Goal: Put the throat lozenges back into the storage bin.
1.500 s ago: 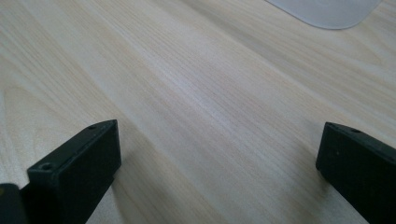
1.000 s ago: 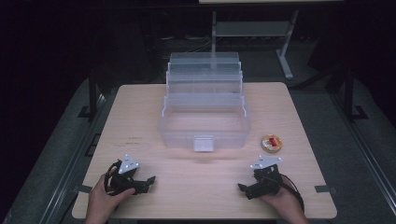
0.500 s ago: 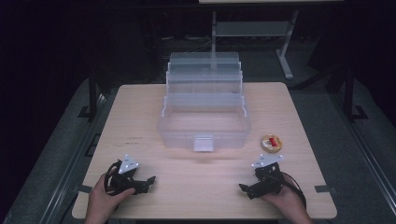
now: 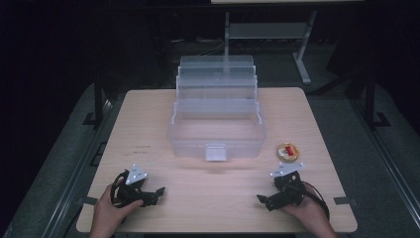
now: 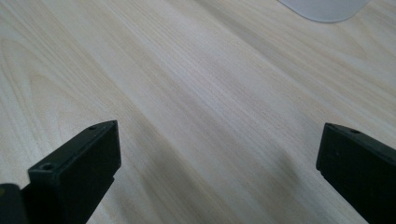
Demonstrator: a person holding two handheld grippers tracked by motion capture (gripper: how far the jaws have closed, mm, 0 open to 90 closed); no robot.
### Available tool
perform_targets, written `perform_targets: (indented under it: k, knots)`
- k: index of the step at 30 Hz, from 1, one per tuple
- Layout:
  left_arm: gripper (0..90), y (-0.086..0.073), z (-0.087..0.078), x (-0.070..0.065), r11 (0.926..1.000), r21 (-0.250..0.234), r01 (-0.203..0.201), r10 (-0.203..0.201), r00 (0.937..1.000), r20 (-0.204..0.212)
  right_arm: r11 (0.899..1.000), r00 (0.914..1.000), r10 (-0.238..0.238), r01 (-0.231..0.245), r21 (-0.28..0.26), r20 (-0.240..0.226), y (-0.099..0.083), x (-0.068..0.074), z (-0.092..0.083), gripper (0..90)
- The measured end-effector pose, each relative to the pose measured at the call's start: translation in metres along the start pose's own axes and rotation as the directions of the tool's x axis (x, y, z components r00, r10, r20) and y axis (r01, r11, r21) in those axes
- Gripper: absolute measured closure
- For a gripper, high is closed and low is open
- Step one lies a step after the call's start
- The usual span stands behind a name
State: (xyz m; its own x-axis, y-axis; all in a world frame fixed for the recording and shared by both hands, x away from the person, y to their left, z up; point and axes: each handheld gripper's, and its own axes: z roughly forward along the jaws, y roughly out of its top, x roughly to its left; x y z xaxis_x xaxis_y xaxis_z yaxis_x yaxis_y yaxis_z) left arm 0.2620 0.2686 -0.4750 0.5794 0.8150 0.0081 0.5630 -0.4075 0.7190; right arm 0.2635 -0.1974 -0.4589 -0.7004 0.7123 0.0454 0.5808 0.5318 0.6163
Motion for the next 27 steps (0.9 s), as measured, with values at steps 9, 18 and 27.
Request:
perform_targets:
  k: [9, 18, 27]
  knots:
    - [10.7, 0.000, 0.000, 0.000, 1.0000, 0.000, 0.000, 0.000, 1.0000, 0.000, 1.000, 1.0000, -0.008, 0.008, 0.013, 0.004, 0.002, -0.002, -0.004, 0.0]
    - [10.7, 0.000, 0.000, 0.000, 1.0000, 0.000, 0.000, 0.000, 1.0000, 0.000, 1.000, 0.9999, -0.009, 0.009, 0.019, 0.007, 0.004, -0.006, -0.009, 0.0]
    - [10.7, 0.000, 0.000, 0.000, 1.0000, 0.000, 0.000, 0.000, 1.0000, 0.000, 0.999, 0.9999, -0.014, 0.014, 0.030, 0.009, 0.005, -0.008, -0.012, 0.0]
